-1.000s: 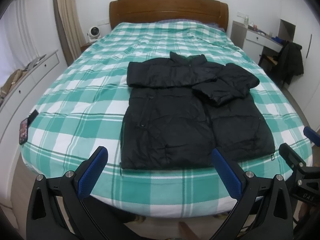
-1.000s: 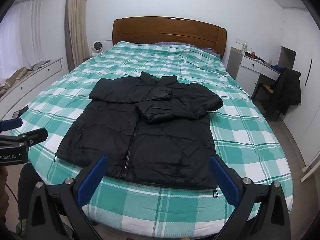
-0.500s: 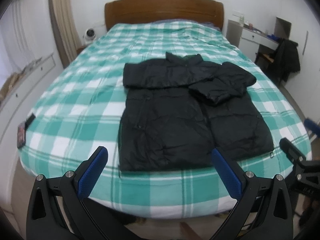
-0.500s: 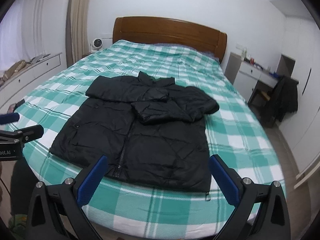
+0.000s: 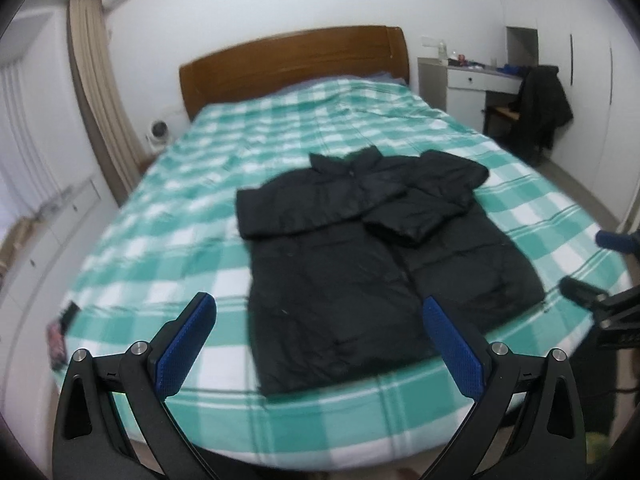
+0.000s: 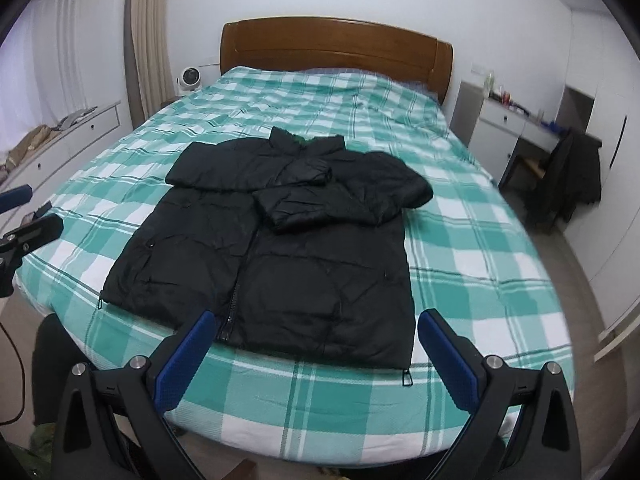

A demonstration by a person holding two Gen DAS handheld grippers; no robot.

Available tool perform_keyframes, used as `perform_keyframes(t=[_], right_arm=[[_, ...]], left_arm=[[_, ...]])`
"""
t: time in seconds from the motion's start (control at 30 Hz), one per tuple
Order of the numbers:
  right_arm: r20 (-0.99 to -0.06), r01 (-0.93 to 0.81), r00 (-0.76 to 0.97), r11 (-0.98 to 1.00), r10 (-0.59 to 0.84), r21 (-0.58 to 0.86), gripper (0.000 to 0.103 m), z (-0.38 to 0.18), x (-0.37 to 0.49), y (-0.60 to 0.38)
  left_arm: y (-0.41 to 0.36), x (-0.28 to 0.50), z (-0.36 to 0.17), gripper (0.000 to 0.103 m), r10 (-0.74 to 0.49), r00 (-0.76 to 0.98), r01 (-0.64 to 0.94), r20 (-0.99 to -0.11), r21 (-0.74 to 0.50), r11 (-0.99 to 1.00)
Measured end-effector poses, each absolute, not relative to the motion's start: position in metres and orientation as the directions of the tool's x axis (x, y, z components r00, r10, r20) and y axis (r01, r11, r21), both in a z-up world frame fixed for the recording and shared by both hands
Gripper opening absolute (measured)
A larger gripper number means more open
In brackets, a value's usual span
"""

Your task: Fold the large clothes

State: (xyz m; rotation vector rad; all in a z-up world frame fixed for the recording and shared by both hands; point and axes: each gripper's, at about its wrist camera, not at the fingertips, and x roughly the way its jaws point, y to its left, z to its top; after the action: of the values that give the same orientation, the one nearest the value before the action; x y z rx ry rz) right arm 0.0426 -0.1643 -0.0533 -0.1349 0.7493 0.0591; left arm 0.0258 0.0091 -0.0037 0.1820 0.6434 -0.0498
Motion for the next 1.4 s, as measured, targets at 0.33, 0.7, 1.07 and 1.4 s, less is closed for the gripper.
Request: perform_keyframes(t=[0.33,0.7,1.07,1.4], right_arm=[[-0.521,-0.189,0.847,0.976,0.107,-0.106,0.103,-0.033,0.023,-0.179],[-0.653,-0.092,0.757,0.986,-0.023,-0.142,0.103,-0.075,0.042,-0.154],[-0.632,-0.117,0.775,0.981,-0.006,-0.152,0.103,-0.08,0.041,-0.145],[-0.662,-0.194,0.747,0.972,0.057,-0.135,0.103,-0.092,0.058,-0.14]], left_arm=[[0.033,0.022,-0.012,0.103,0.08,0.81,-0.029,-0.581,0.097,0.995],[0.045,0.026,-0.037,0.103,0.079,0.738,-0.077,-0.67,0.032,0.997],[0.026,0.026,-0.042,0.103,0.067,0.727,-0.044,-0.684,0.051,0.998],[0.024,0.03,-0.049,0.103,0.066,0.717,-0.043,-0.694,0.05,0.998]])
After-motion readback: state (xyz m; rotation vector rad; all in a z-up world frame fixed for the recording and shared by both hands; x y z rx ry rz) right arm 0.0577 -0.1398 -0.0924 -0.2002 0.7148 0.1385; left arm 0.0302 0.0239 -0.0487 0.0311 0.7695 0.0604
